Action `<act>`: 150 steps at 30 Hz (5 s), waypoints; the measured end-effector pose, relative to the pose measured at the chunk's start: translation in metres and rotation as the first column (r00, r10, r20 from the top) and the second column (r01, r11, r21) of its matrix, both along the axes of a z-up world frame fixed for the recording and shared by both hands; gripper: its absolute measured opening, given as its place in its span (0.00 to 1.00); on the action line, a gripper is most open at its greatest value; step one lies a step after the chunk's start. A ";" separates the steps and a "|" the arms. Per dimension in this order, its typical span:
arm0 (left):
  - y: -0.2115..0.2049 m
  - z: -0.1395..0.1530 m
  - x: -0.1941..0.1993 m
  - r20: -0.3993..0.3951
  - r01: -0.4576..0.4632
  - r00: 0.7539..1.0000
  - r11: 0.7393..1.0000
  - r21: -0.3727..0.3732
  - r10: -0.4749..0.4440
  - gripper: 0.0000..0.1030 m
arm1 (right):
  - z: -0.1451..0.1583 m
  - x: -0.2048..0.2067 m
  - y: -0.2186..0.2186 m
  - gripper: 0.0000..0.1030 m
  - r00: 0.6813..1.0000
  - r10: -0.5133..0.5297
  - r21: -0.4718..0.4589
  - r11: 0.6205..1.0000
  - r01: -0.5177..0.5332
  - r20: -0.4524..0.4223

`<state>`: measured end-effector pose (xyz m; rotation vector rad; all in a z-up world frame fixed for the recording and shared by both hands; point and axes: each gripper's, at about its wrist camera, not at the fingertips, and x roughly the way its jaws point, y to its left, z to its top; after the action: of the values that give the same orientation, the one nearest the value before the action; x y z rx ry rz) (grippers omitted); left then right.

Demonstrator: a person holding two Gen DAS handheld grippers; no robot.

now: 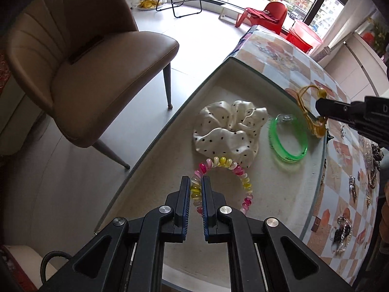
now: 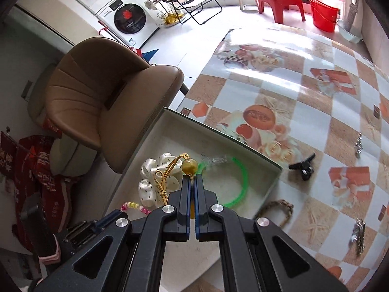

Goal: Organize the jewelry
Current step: 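Lower both held items into the tray and open both tools, then withdraw both open tools from the tray toward the remaining jewelry, then grasp the silver spiked barrette with the right tool while the left tool grasps the black claw clip, then carry the barrette and claw clip over the white tray with both tools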

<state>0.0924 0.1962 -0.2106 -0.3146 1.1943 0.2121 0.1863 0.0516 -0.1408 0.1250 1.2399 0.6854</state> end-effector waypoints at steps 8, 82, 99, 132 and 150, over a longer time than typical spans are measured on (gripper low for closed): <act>0.006 -0.024 0.010 -0.040 -0.016 0.999 0.999 0.038 0.017 0.12 | -0.023 0.025 0.043 0.03 1.000 0.008 -0.021 1.000 -0.008 -0.007; -0.189 0.051 0.074 0.066 0.570 0.805 0.798 0.195 -0.590 1.00 | -0.043 -0.067 -0.263 1.00 0.896 -0.443 -0.277 0.864 0.420 -0.023; -0.255 0.013 0.159 0.010 0.703 0.701 0.693 0.162 -0.713 0.81 | -0.072 -0.028 -0.267 0.74 0.954 -0.299 -0.340 0.899 0.277 -0.012; -0.278 -0.011 0.161 -0.087 0.739 0.673 0.673 0.043 -0.734 0.25 | -0.075 -0.020 -0.259 0.12 0.968 -0.244 -0.350 0.904 0.246 0.052; -0.260 0.040 0.099 0.055 0.661 0.750 0.750 -0.015 -0.660 0.25 | -0.055 -0.054 -0.306 0.12 0.891 -0.445 -0.154 0.890 0.429 -0.090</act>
<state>0.1911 -0.0642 -0.1709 0.0935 1.1946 -0.4416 0.1320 -0.2547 -0.1956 0.3334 1.3126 0.2031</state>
